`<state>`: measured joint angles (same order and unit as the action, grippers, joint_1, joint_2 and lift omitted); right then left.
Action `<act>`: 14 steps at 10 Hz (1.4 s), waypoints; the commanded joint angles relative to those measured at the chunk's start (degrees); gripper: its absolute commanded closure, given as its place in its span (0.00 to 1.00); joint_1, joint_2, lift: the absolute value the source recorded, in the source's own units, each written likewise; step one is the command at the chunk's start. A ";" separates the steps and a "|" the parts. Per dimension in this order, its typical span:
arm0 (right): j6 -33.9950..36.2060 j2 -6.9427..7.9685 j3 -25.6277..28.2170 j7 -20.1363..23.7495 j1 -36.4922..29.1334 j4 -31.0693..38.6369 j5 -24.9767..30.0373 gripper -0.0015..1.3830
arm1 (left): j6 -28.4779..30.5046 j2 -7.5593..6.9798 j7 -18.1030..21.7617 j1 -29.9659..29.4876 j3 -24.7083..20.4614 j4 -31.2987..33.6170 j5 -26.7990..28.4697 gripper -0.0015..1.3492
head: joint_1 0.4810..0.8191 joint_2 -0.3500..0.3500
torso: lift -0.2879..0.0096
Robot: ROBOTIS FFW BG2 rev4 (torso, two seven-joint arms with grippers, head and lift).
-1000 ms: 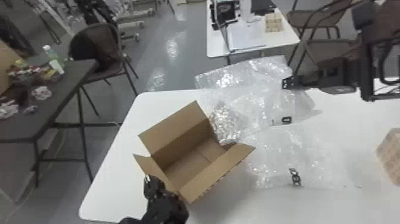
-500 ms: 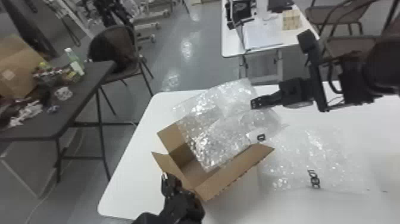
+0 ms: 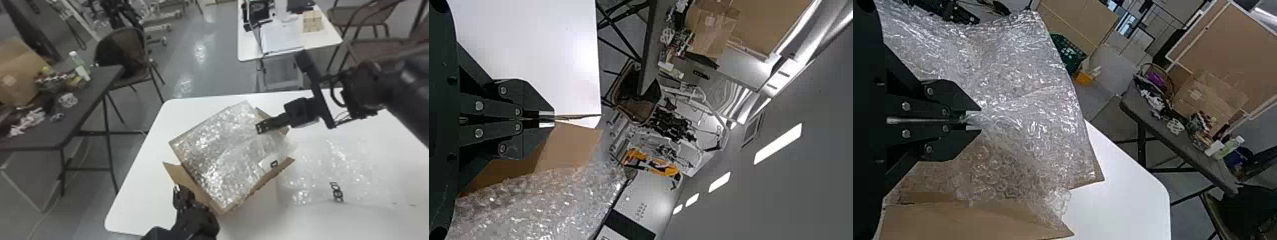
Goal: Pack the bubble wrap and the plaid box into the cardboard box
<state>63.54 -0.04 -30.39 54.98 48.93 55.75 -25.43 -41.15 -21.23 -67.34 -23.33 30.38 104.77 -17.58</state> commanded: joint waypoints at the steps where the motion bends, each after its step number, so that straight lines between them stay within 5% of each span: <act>1: -1.49 0.09 -0.28 0.30 0.20 -1.08 1.96 0.40 | -0.07 -0.04 0.02 -0.05 0.03 0.00 0.00 0.90 | 0.63 1.00 | 0.62; 2: -2.37 0.09 1.04 0.30 -0.24 -0.12 2.58 0.09 | -0.25 -0.04 0.02 -0.14 0.03 0.00 0.09 0.90 | 0.63 1.00 | 0.62; 3: -3.16 0.09 2.88 0.30 -0.68 0.68 2.40 0.05 | -0.34 -0.04 0.02 -0.22 -0.06 0.00 0.09 0.90 | 0.63 1.00 | 0.62; 7: -1.66 -0.05 11.94 0.21 -4.72 8.50 3.11 0.13 | -0.95 -0.04 -0.07 -0.84 -0.41 0.00 0.18 0.90 | 0.63 1.00 | 0.62; 10: 6.25 -3.04 27.05 -1.28 -15.01 27.31 11.81 0.13 | -1.48 0.13 -0.07 -0.84 -0.41 0.00 0.26 0.90 | 0.63 1.00 | 0.62; 12: 6.51 -4.53 36.46 -13.67 -26.17 41.37 6.45 0.13 | -1.92 0.40 -0.07 -0.93 -0.50 0.00 0.44 0.90 | 0.63 0.96 | 0.62; 14: -4.39 -4.79 41.73 -20.97 -38.91 49.72 1.35 0.14 | -2.27 0.48 -0.07 -0.93 -0.50 0.00 0.44 0.90 | 0.63 0.80 | 0.62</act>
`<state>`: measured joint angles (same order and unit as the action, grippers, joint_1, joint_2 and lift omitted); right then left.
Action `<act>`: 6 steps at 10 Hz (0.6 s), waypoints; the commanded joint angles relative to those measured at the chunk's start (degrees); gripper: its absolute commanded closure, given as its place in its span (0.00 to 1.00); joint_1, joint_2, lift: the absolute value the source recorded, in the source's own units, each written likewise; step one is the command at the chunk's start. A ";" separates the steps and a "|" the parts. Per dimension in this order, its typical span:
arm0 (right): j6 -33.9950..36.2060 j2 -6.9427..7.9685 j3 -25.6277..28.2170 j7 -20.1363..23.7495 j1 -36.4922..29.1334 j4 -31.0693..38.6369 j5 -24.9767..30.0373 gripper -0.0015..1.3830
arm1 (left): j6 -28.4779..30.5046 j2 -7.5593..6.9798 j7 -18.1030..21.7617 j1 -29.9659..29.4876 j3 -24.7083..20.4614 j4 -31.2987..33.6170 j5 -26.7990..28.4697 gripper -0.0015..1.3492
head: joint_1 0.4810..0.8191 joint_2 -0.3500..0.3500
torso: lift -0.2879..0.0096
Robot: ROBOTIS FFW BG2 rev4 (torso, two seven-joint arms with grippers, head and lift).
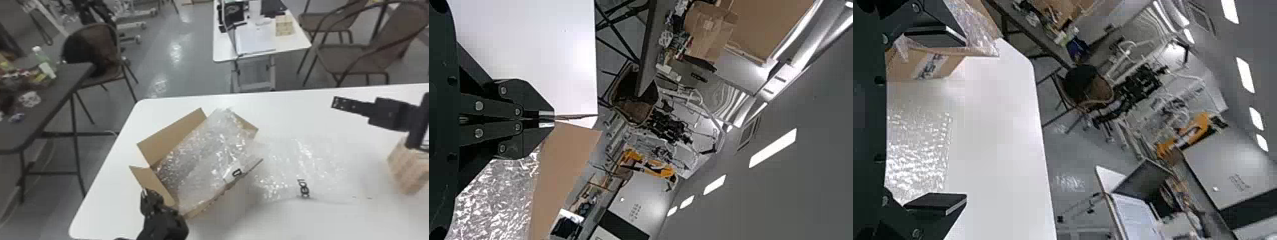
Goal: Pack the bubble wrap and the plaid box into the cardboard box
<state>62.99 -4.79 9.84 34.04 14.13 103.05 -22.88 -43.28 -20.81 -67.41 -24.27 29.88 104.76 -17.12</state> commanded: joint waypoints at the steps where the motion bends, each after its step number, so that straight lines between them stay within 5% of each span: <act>1: -9.64 0.13 2.38 -3.80 -10.61 6.55 -2.26 0.16 | -0.32 0.15 0.00 -0.25 -0.09 0.00 -0.02 0.90 | 0.63 0.76 | 0.62; 2: -13.50 0.57 2.47 -8.02 -16.50 13.40 0.38 0.17 | -0.76 0.15 -0.09 -0.60 -0.26 0.00 0.07 0.90 | 0.63 0.73 | 0.62; 4: -29.50 4.84 2.38 -14.35 -30.21 21.40 7.58 0.17 | -1.11 0.24 -0.27 -1.13 -0.53 0.00 0.15 0.90 | 0.63 0.66 | 0.62; 6: -49.54 4.84 0.44 -21.73 -41.55 20.43 11.45 0.17 | -1.90 0.77 -0.27 -2.36 -1.49 0.00 0.68 0.90 | 0.63 0.61 | 0.62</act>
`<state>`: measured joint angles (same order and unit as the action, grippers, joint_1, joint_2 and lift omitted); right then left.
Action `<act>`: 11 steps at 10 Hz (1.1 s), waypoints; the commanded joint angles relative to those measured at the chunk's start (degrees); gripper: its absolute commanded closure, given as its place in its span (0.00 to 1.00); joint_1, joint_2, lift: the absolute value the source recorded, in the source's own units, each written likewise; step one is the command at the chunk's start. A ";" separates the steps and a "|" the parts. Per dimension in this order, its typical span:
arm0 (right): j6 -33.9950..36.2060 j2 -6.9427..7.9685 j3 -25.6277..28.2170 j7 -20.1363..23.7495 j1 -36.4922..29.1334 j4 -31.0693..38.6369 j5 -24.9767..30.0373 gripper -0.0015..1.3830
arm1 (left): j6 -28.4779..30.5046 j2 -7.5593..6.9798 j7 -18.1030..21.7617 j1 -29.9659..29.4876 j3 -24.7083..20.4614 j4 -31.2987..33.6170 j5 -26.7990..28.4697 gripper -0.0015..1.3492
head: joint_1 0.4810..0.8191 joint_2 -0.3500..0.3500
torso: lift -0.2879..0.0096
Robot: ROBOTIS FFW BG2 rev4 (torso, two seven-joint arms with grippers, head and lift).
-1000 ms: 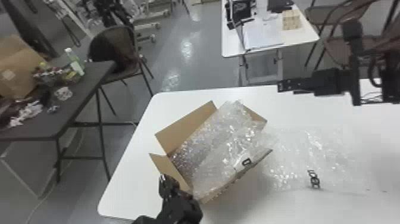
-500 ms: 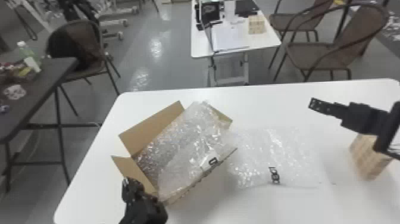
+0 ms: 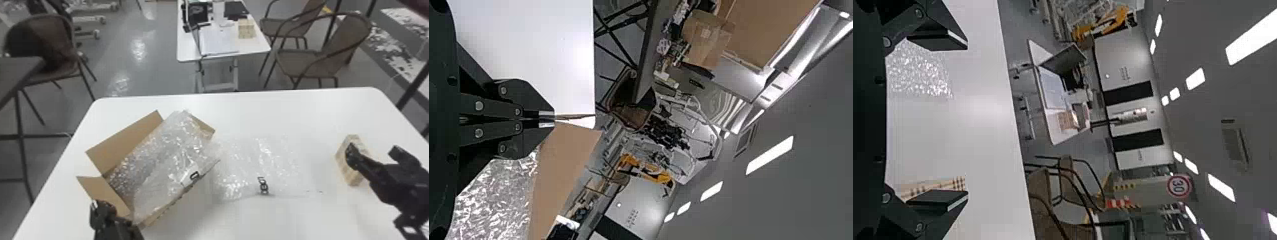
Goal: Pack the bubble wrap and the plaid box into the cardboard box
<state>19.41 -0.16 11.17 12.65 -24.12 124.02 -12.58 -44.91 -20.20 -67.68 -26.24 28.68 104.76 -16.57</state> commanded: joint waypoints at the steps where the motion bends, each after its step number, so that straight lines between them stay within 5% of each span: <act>1: -11.94 0.21 -1.59 -4.30 -6.11 -2.82 2.56 0.17 | -0.53 0.17 -0.09 -0.65 -0.38 0.00 0.23 0.90 | 0.63 0.57 | 0.62; 7: -18.09 0.21 2.19 2.29 3.64 -24.62 -4.47 0.17 | -1.32 0.25 -0.61 -1.09 -0.38 0.00 0.14 0.90 | 0.63 0.48 | 0.62; 11: -18.09 -2.57 2.19 3.25 8.21 -30.68 -5.35 0.17 | -1.40 0.34 -0.61 -1.09 -0.38 0.00 0.05 0.90 | 0.63 0.48 | 0.62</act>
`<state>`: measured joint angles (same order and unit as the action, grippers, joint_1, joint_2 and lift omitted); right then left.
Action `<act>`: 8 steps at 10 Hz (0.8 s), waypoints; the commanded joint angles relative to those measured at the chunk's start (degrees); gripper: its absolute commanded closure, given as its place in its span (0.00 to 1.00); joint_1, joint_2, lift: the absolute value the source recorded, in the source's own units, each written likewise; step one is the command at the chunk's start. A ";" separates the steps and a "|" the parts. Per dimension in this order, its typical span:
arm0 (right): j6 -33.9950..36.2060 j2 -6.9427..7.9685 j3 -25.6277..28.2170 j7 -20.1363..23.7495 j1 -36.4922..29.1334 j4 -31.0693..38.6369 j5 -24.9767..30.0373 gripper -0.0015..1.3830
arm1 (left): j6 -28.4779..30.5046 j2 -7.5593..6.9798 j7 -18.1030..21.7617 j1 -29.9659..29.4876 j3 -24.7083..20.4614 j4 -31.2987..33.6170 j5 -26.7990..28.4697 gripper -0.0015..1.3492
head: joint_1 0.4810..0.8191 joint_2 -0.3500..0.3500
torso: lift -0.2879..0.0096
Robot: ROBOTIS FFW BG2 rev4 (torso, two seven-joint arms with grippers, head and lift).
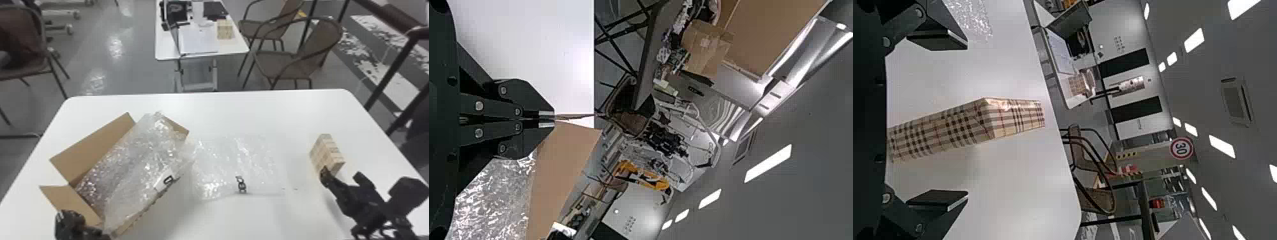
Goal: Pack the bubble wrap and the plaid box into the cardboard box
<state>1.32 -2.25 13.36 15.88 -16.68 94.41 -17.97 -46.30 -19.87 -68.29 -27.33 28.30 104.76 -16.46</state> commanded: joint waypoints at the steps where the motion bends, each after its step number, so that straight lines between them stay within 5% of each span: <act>1: 0.27 -0.74 0.00 0.12 1.91 -2.21 0.57 0.16 | -0.02 0.01 0.00 0.00 0.00 -0.09 -0.07 0.90 | 0.63 0.47 | 0.62; 5: 0.53 -2.93 0.00 1.52 7.62 -7.05 1.62 0.17 | -0.10 0.01 0.00 0.00 0.00 -0.17 -0.16 0.90 | 0.63 0.45 | 0.62; 6: 0.53 -2.93 0.00 1.52 8.15 -7.75 1.80 0.26 | -0.28 0.09 0.09 0.00 0.00 -0.26 -0.16 0.90 | 0.63 0.45 | 0.62; 7: 1.06 -3.02 0.00 1.70 8.33 -8.19 1.71 0.58 | -0.28 0.09 0.09 0.09 -0.09 -0.26 -0.07 0.90 | 0.63 0.45 | 0.62; 8: 2.02 -3.02 0.00 1.70 8.42 -8.45 1.89 0.72 | -0.28 0.27 0.18 0.00 -0.09 -0.26 -0.07 0.90 | 0.63 0.45 | 0.62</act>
<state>2.73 -5.25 13.39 17.58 -8.38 86.14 -16.17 -46.58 -19.68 -68.15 -27.29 28.24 104.50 -16.53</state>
